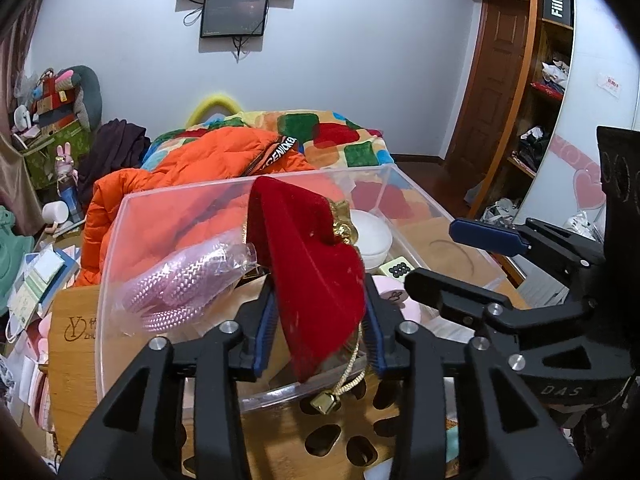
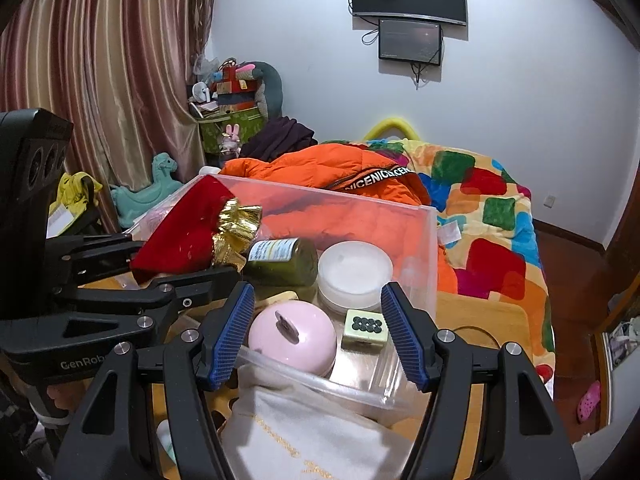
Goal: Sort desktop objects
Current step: 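Open both grippers to release the pouch and white container into the box, then grasp the blue Max card box with the left gripper while the right grasps the mint green bottle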
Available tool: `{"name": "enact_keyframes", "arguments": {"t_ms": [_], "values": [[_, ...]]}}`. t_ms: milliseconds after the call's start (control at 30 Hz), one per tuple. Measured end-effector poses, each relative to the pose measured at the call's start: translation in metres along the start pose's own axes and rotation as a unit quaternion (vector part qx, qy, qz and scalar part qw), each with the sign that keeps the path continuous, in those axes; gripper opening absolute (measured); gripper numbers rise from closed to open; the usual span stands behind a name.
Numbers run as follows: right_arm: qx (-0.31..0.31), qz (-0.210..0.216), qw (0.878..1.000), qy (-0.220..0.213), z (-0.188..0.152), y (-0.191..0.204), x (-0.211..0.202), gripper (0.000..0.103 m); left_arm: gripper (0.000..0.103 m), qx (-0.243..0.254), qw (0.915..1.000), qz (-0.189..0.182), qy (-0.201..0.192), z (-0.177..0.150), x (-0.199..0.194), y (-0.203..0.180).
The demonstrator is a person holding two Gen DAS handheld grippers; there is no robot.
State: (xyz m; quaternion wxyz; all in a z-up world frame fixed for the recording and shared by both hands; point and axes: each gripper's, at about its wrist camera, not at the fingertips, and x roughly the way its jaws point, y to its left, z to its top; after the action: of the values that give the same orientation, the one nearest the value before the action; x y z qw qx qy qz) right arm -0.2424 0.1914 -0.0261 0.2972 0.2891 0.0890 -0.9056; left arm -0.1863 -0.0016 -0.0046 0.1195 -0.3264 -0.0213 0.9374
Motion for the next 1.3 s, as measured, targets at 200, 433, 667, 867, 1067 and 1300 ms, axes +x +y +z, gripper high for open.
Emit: {"name": "enact_keyframes", "arguments": {"t_ms": [200,433,667,867,1067,1300], "values": [[0.009,-0.005,1.0,-0.003,0.0,-0.004,-0.01,0.062,0.058,0.001,0.9999,0.01,-0.007,0.001,-0.007,0.0],[0.019,-0.007,1.0,-0.005,-0.002,-0.007,-0.021,0.063,0.068,0.007,0.9997,0.018,-0.014,0.002,-0.015,-0.006],[0.018,-0.008,1.0,-0.009,-0.005,-0.001,-0.035,0.063,0.078,0.01,0.9993,0.027,-0.025,0.0,-0.03,-0.008],[0.014,-0.007,1.0,-0.01,-0.011,0.008,-0.046,0.064,0.089,-0.001,0.999,0.035,-0.027,-0.007,-0.042,-0.002],[0.004,-0.005,1.0,-0.012,-0.019,0.022,-0.057,0.065,0.091,-0.011,0.9985,0.043,-0.031,-0.016,-0.06,0.005],[0.001,0.009,1.0,-0.009,-0.032,0.039,-0.067,0.065,0.093,-0.023,0.9971,0.063,-0.037,-0.033,-0.083,0.025]]}}
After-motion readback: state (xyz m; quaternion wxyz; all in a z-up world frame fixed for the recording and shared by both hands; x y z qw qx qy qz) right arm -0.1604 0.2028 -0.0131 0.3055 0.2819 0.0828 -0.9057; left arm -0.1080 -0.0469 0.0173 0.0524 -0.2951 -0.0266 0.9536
